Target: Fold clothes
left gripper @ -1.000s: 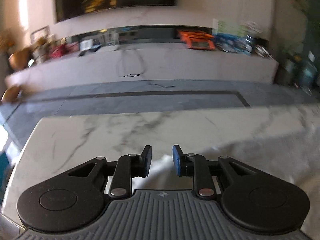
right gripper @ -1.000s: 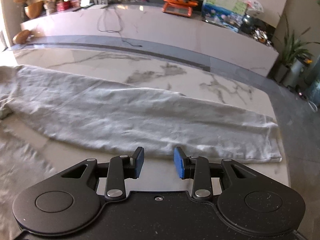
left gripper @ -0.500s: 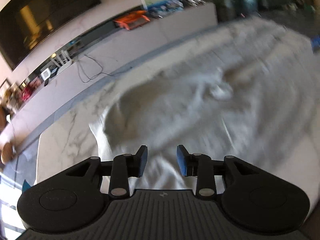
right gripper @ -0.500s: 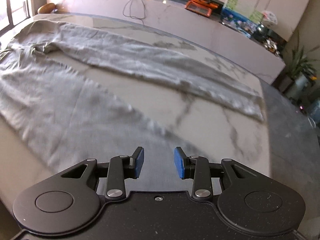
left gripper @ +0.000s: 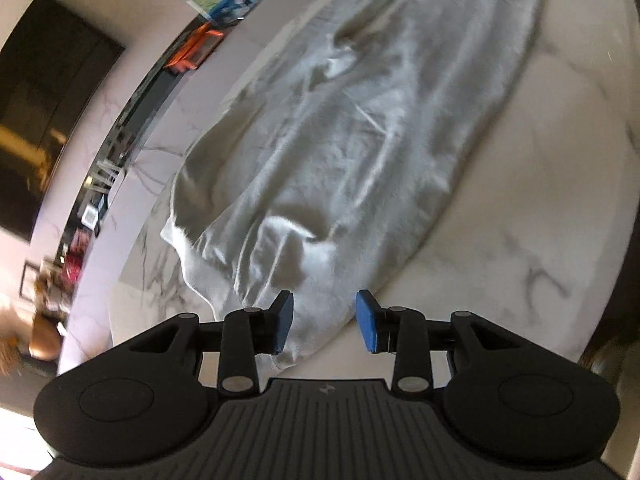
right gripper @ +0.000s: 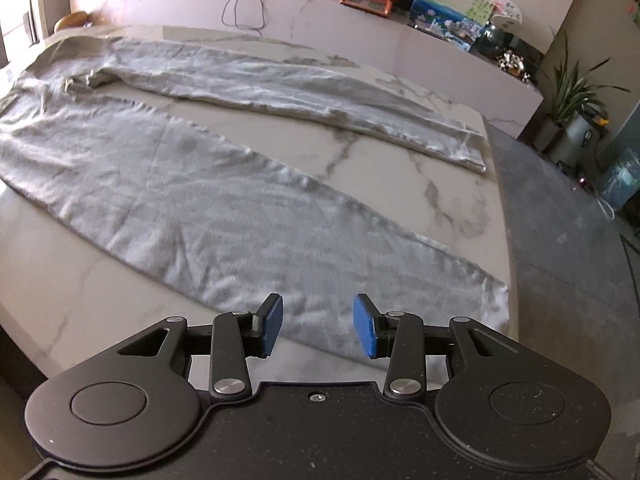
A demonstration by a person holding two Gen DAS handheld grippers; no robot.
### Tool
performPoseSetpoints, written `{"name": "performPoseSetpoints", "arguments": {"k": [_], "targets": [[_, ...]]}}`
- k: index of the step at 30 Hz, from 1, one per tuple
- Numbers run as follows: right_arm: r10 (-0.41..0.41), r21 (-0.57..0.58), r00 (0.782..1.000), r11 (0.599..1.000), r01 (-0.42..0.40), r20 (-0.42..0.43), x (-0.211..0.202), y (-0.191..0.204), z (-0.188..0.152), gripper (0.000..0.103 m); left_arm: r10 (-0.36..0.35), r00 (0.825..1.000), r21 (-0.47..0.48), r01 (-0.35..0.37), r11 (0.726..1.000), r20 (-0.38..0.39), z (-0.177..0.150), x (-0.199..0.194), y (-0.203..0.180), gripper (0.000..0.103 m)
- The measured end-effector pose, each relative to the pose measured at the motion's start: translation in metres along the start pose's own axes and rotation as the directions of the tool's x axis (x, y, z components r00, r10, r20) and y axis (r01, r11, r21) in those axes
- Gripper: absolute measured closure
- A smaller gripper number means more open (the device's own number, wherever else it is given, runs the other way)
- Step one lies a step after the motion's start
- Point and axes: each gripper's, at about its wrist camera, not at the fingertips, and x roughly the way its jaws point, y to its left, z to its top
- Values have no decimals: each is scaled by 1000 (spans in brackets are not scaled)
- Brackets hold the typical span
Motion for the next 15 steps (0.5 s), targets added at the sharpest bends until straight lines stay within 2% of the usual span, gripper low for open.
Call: {"name": "performPoseSetpoints", "arguments": {"k": [5,7,9,12,15], "targets": [[-30,-54,999,998,29,-26,2,-7,-7,65,-9,1000,39,10,999,-4,-1,6,-4,70],[-36,-81,999,996,33,-33,3,-8,-9,65,-1,1000,67,2,998,-11,-2,11,-7,73],[-41,-113,998,993,36,-41,4,-9,-12,65,-3,1000,61,4,998,-8,-3,11,-7,74],[-68,-208,996,977,55,-58,8,-6,-17,65,-1,1000,64,2,998,-4,-3,11,-6,74],[-86,-278,994,959,62,-73,13,-3,-19,65,-8,1000,67,9,998,-7,-2,14,-5,81]]}}
